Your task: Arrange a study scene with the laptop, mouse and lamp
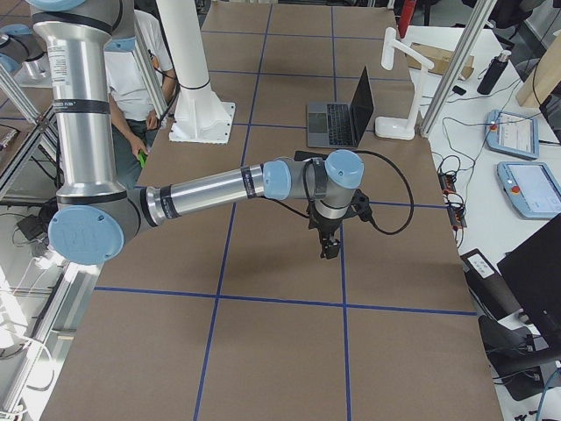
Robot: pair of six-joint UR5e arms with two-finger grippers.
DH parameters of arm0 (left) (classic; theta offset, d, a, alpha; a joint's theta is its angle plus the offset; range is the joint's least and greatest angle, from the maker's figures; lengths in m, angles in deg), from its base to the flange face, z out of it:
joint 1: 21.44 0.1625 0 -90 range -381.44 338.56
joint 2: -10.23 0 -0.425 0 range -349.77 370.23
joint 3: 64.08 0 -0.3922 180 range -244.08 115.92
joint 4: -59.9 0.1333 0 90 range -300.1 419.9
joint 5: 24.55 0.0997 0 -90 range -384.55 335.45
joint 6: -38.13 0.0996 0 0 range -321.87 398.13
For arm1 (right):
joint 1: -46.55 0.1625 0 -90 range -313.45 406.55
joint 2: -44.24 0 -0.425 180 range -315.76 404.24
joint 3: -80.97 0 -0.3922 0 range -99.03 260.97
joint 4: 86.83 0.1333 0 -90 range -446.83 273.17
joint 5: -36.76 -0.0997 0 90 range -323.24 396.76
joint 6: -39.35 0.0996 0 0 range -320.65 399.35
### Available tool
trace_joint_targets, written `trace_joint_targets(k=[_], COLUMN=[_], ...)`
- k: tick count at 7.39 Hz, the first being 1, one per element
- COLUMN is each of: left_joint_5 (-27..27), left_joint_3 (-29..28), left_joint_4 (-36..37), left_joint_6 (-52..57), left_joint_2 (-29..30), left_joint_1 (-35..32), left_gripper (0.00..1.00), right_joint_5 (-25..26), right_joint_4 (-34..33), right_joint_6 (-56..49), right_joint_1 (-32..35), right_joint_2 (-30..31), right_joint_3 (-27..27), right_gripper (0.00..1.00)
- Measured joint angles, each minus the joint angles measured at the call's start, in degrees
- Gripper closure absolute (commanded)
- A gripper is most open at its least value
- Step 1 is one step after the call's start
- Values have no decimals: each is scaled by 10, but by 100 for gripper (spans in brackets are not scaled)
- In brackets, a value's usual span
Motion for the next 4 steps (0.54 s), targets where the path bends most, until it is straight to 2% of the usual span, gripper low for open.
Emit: trace_joint_targets(k=[4], left_joint_5=[-30], left_joint_3=[33], left_joint_4=[3], left_joint_6=[-4], left_joint_2=[-9], left_joint_1=[-1], left_gripper=[0], right_joint_5=[3], right_joint_4=[1], right_joint_6=[-12], right_joint_1=[15], right_joint_2=[11], right_joint_3=[7], right_gripper=[0])
